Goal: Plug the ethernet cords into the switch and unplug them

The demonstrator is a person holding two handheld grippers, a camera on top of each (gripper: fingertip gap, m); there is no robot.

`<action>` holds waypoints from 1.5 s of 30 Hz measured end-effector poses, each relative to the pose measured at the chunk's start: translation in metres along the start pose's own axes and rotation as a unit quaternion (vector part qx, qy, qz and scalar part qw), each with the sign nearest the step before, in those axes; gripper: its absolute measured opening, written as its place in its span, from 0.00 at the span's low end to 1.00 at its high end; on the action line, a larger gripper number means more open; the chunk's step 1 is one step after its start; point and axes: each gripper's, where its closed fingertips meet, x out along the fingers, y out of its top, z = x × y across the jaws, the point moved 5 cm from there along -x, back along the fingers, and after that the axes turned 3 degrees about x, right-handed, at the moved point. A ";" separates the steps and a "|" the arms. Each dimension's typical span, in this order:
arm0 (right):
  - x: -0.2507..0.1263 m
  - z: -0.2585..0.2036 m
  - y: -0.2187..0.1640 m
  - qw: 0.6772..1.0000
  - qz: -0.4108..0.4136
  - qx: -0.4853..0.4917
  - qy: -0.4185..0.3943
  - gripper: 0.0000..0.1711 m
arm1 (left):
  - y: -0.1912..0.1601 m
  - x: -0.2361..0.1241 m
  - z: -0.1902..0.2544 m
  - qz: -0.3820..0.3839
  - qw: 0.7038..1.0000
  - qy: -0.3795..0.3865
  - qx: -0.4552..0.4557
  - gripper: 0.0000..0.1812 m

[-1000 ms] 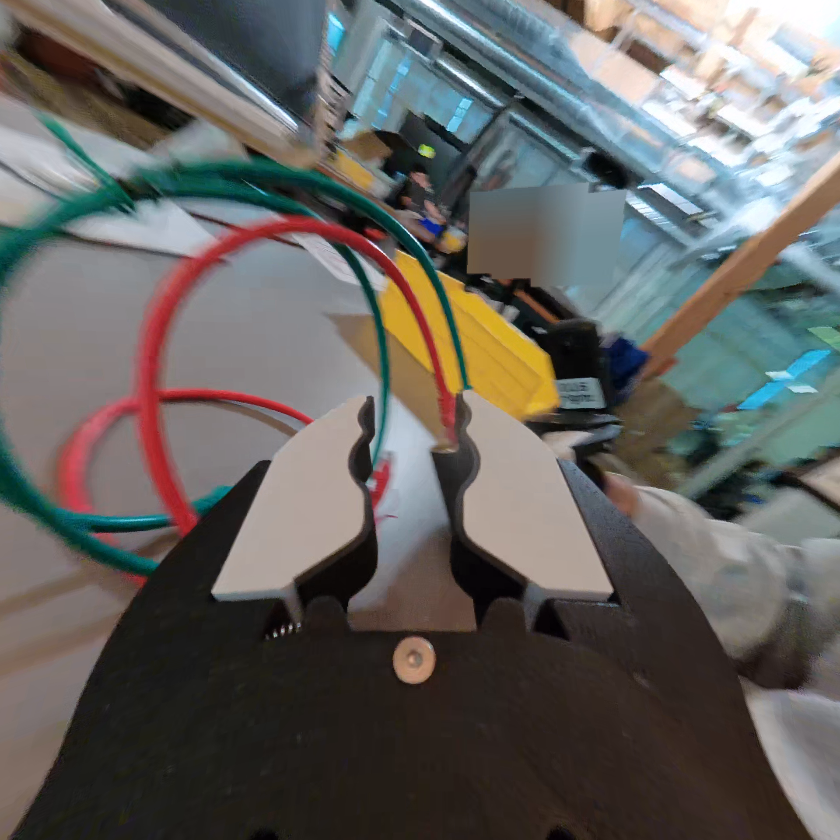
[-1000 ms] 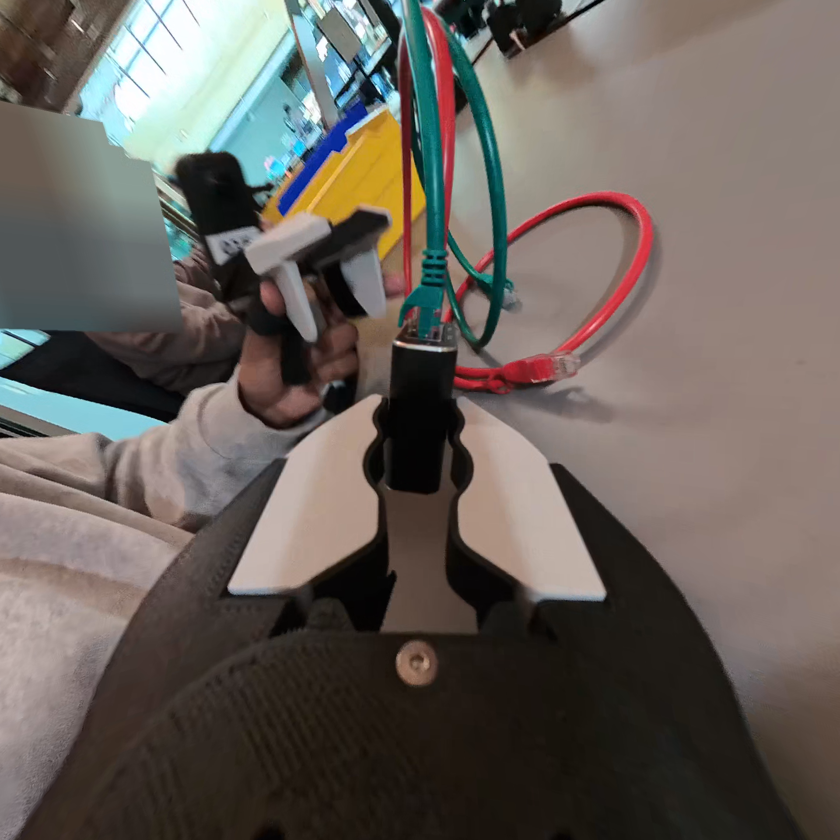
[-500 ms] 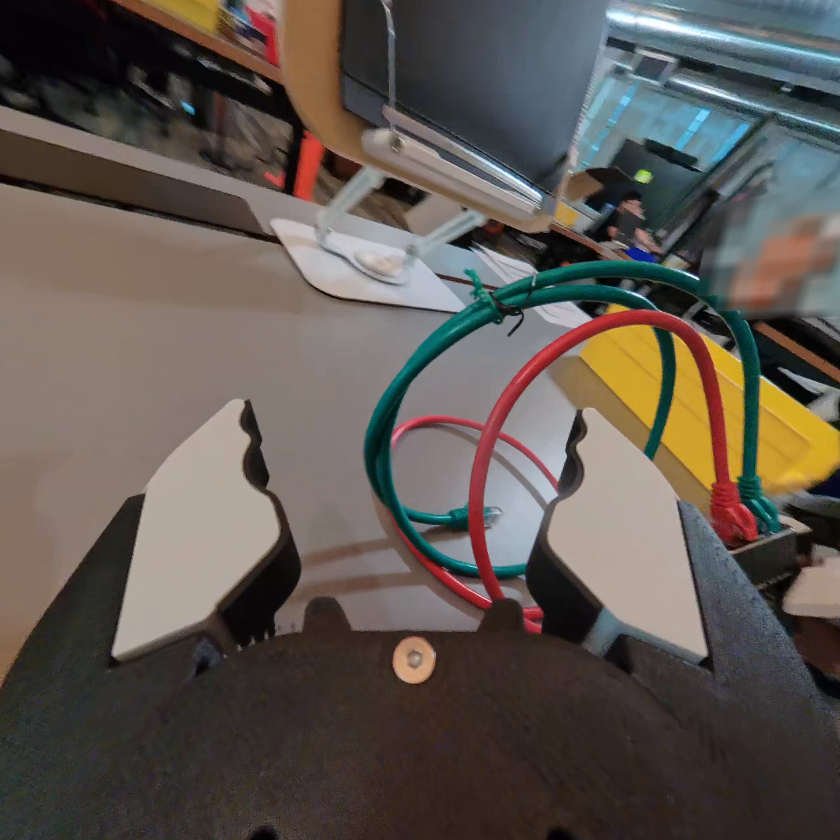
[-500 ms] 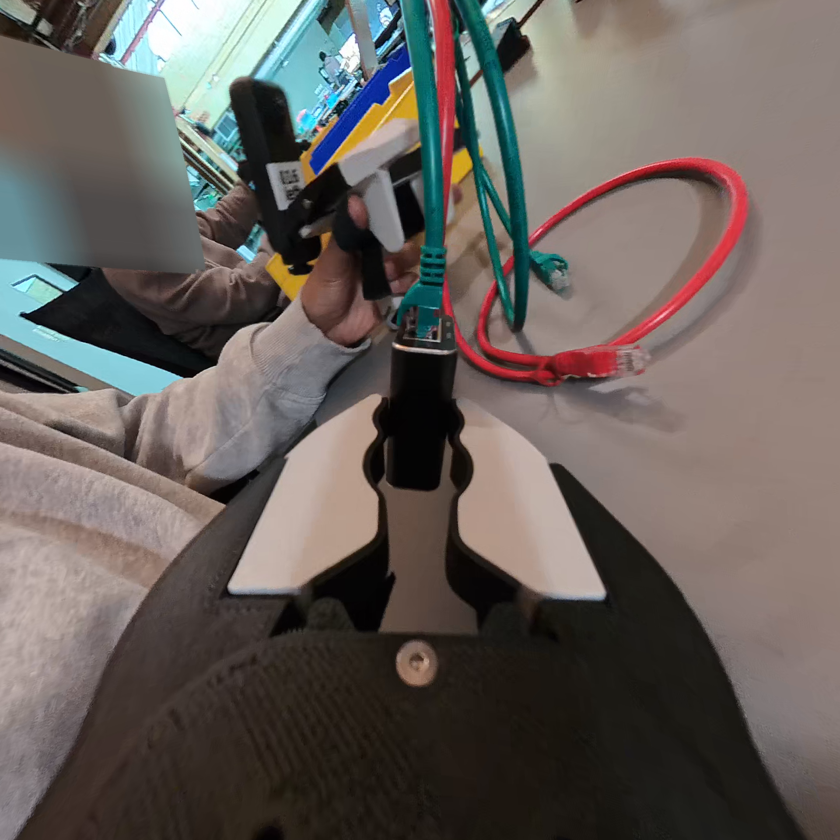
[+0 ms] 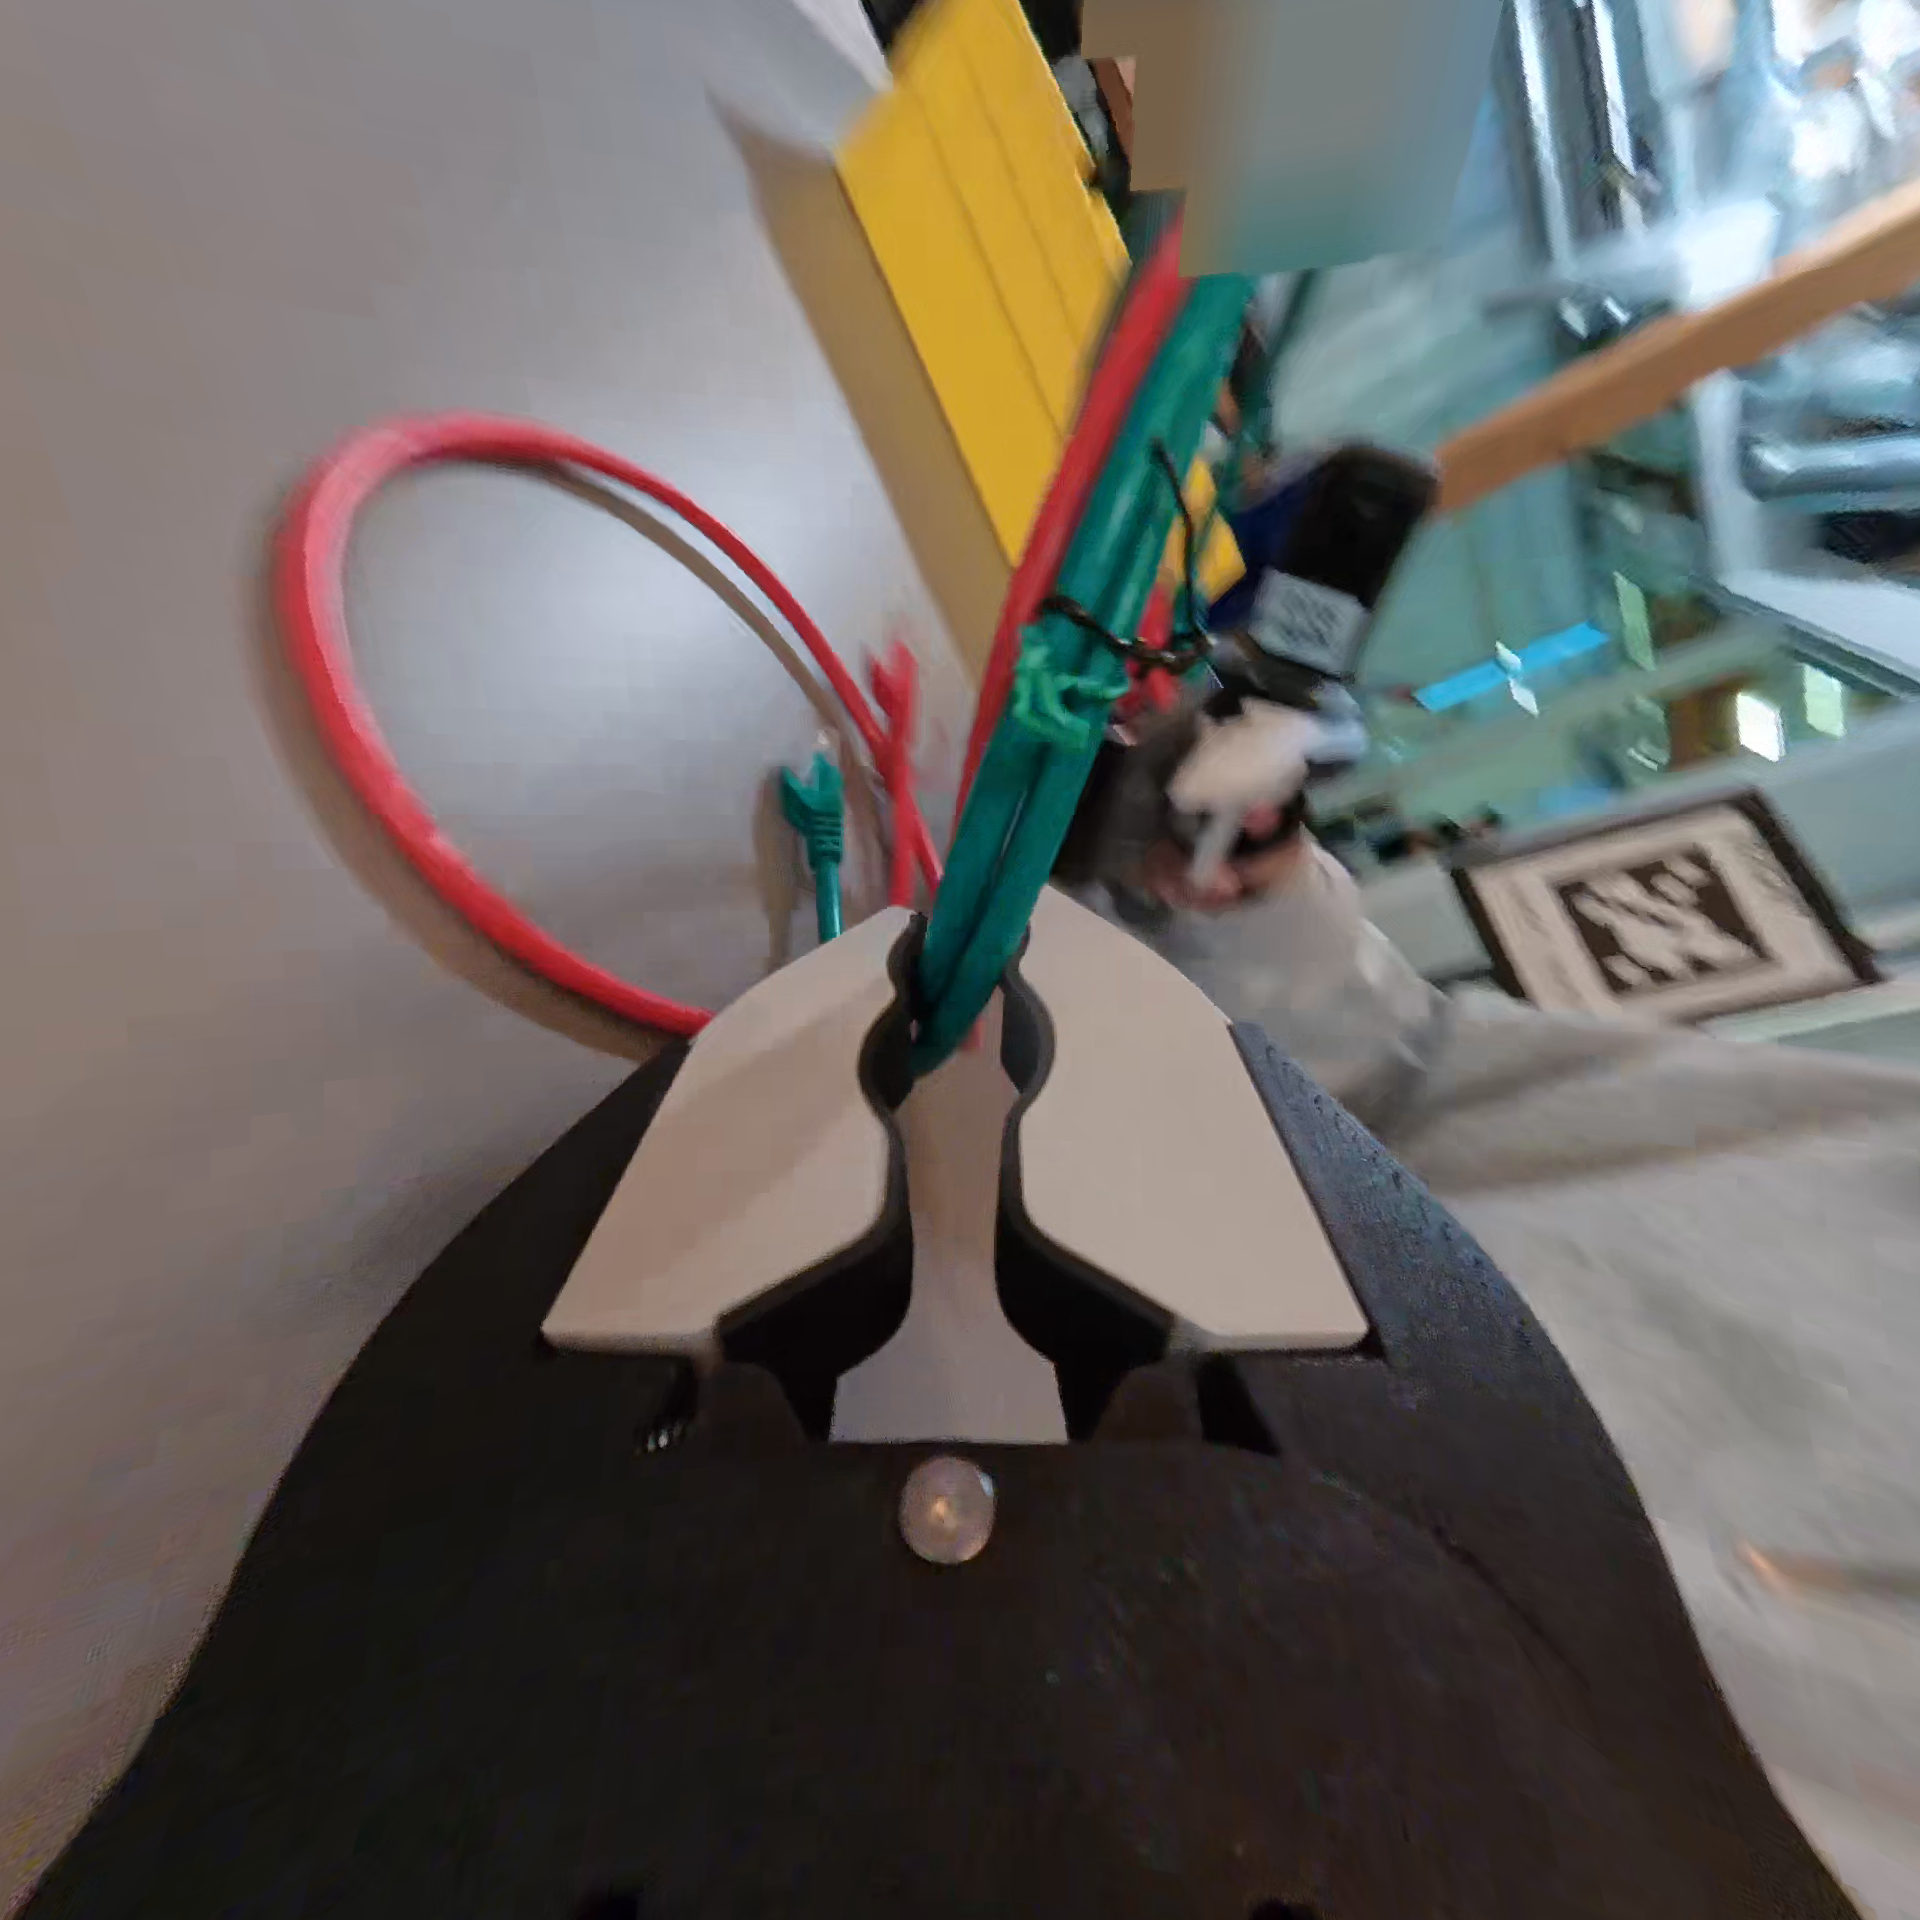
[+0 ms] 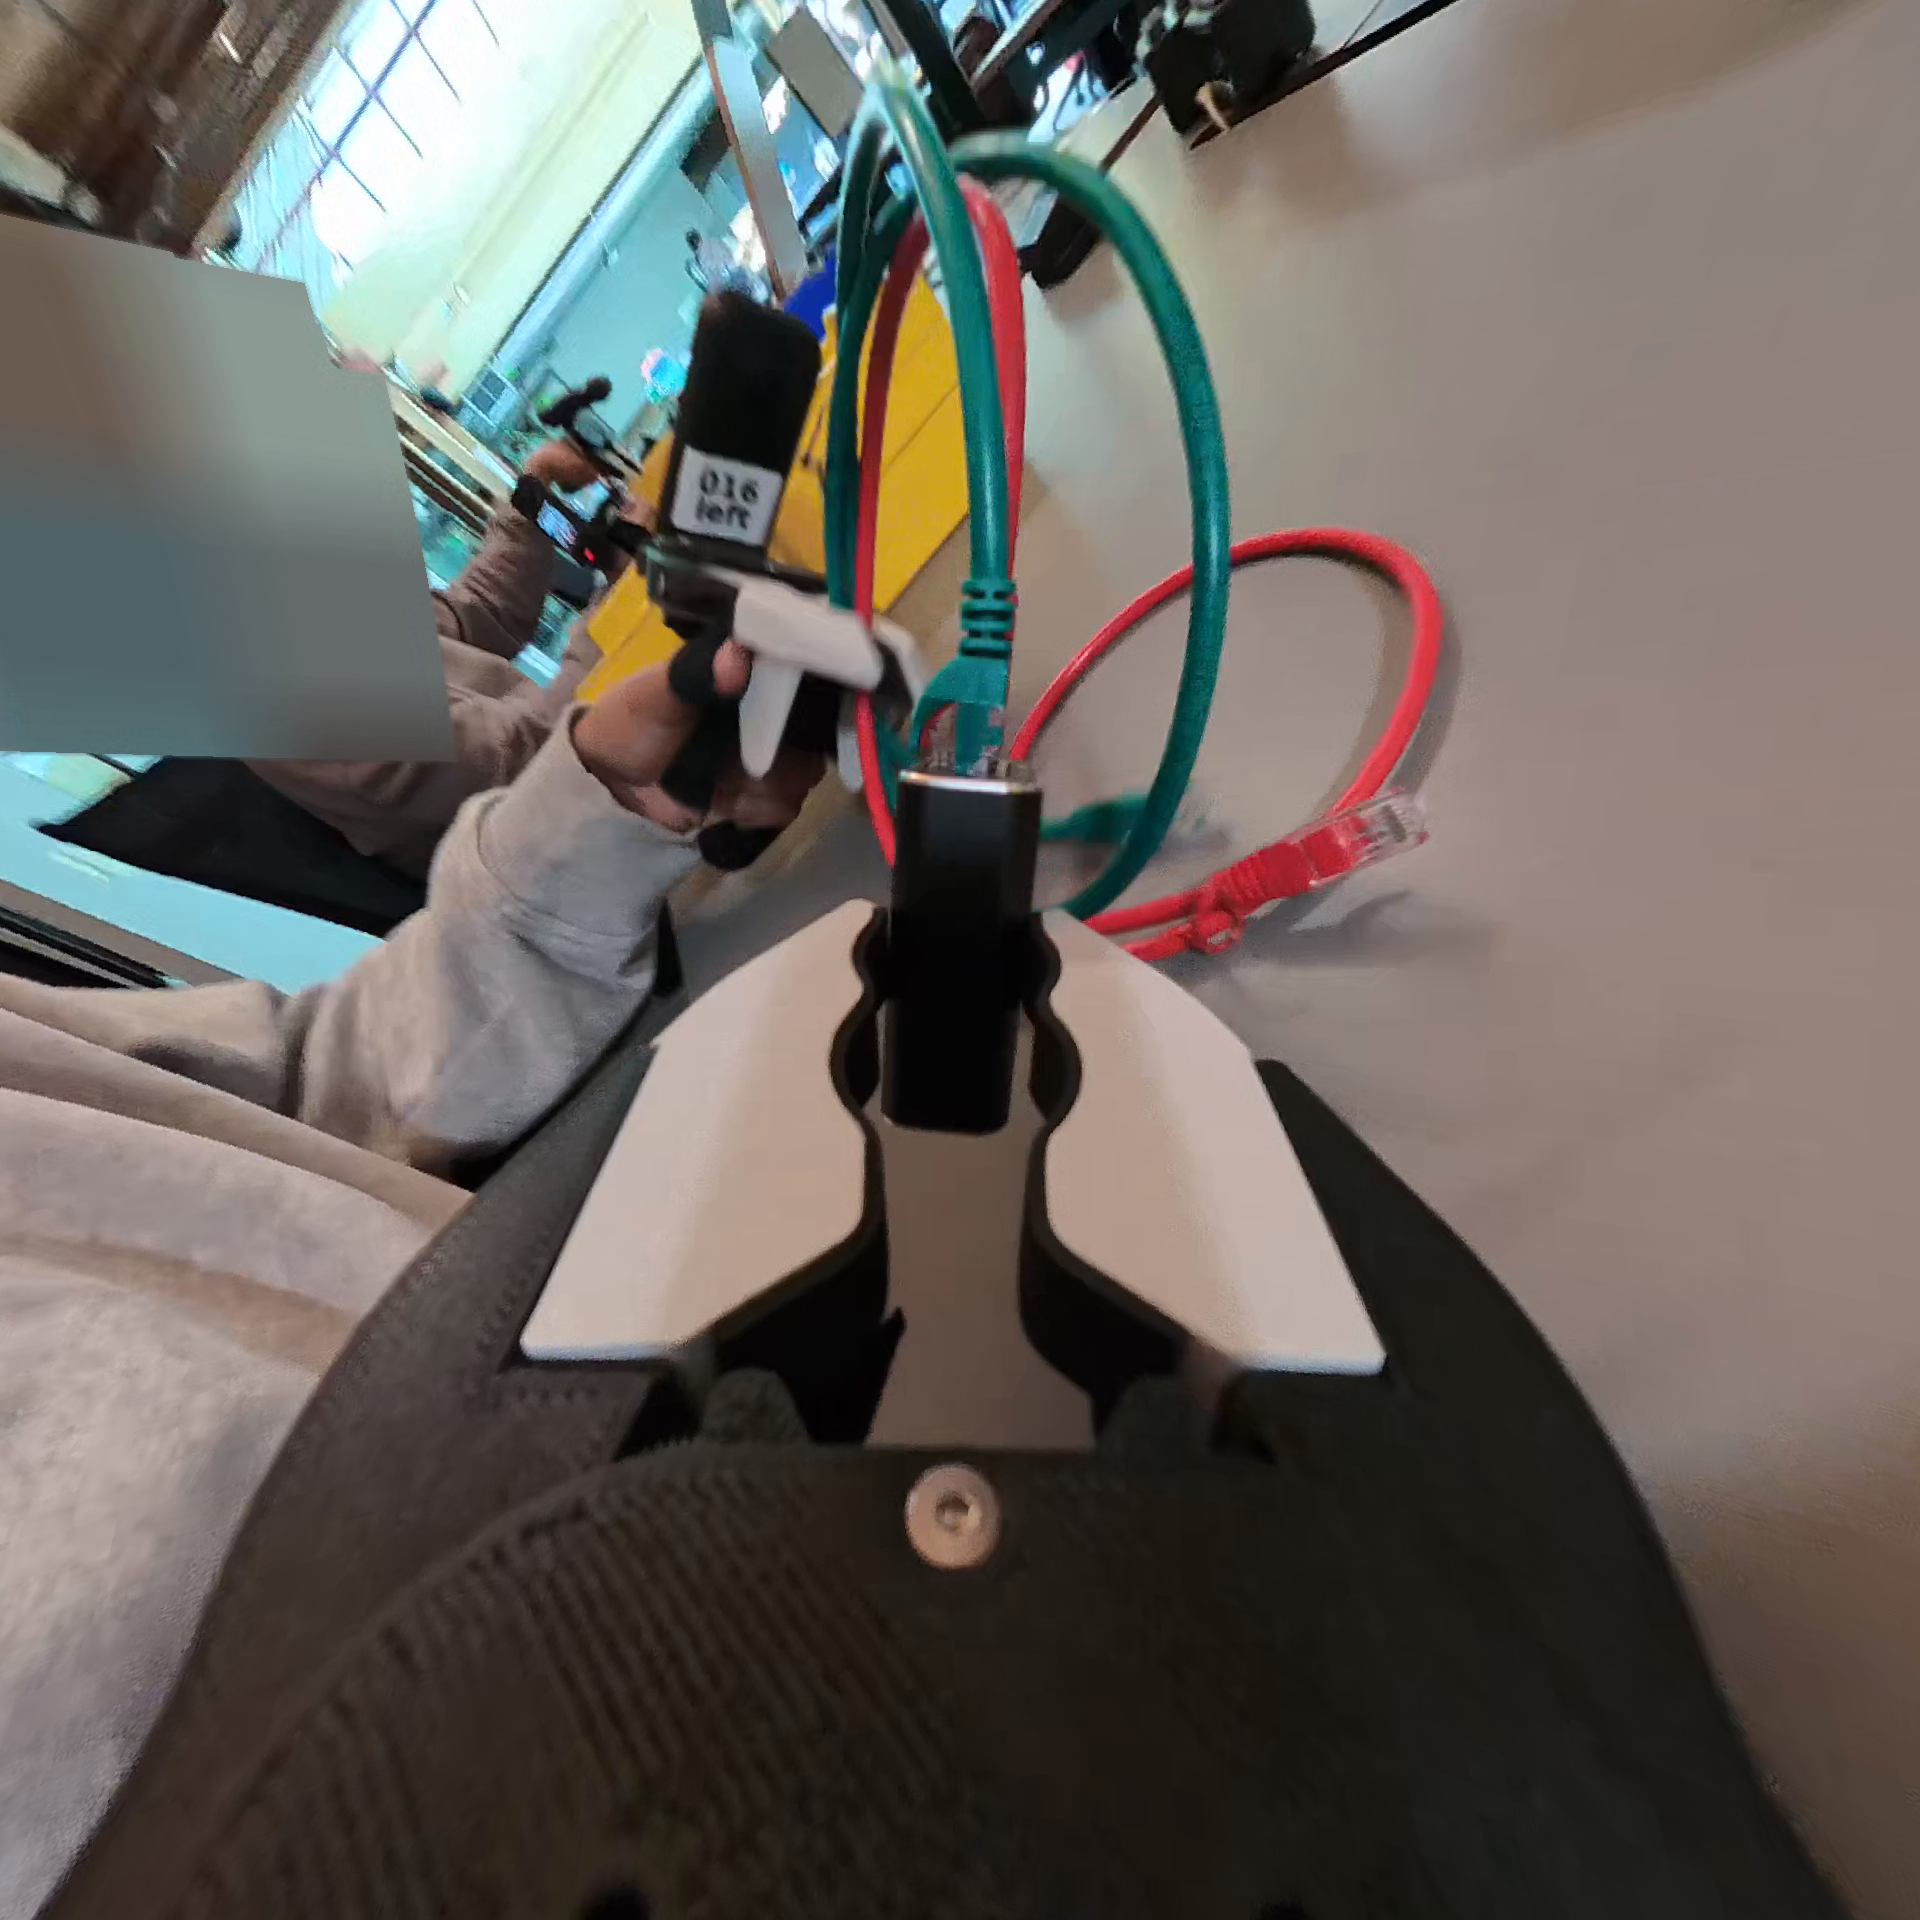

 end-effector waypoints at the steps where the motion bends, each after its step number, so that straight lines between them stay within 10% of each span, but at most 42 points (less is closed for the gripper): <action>1: -0.003 0.002 0.002 1.000 0.004 0.022 0.014 0.14 | -0.009 0.003 0.007 -0.039 0.998 -0.037 -0.012 0.08; 7: -0.010 0.006 0.002 0.989 -0.009 0.117 0.086 0.14 | -0.023 -0.005 0.010 -0.119 0.992 -0.010 0.028 0.24; 11: -0.002 0.006 -0.008 0.993 -0.056 0.089 0.062 0.14 | 0.017 -0.038 0.013 0.037 0.998 0.029 0.051 0.36; 16: 0.010 0.004 -0.019 0.990 -0.088 0.087 0.065 0.14 | 0.065 -0.075 0.052 0.313 0.931 0.086 0.164 0.50; 23: 0.016 -0.002 -0.026 0.984 -0.120 0.097 0.092 0.14 | 0.016 0.007 0.066 0.025 0.897 0.150 0.415 0.32; 30: 0.023 0.003 -0.017 0.982 -0.136 0.085 0.097 0.14 | 0.013 0.037 0.078 -0.032 0.658 0.323 0.680 0.40; 34: 0.029 0.004 -0.017 0.977 -0.171 0.071 0.110 0.14 | 0.022 0.070 0.041 -0.149 0.514 0.414 0.736 0.64; 36: 0.030 0.004 -0.017 0.974 -0.183 0.064 0.113 0.14 | 0.026 0.084 0.021 -0.163 0.465 0.429 0.757 0.55; 40: 0.026 0.001 -0.017 0.973 -0.182 0.068 0.123 0.16 | 0.008 0.098 0.013 -0.161 0.524 0.352 0.759 0.31; 45: 0.018 0.005 0.004 0.981 -0.085 0.103 0.142 0.18 | 0.014 0.086 0.016 -0.135 0.572 0.369 0.720 0.25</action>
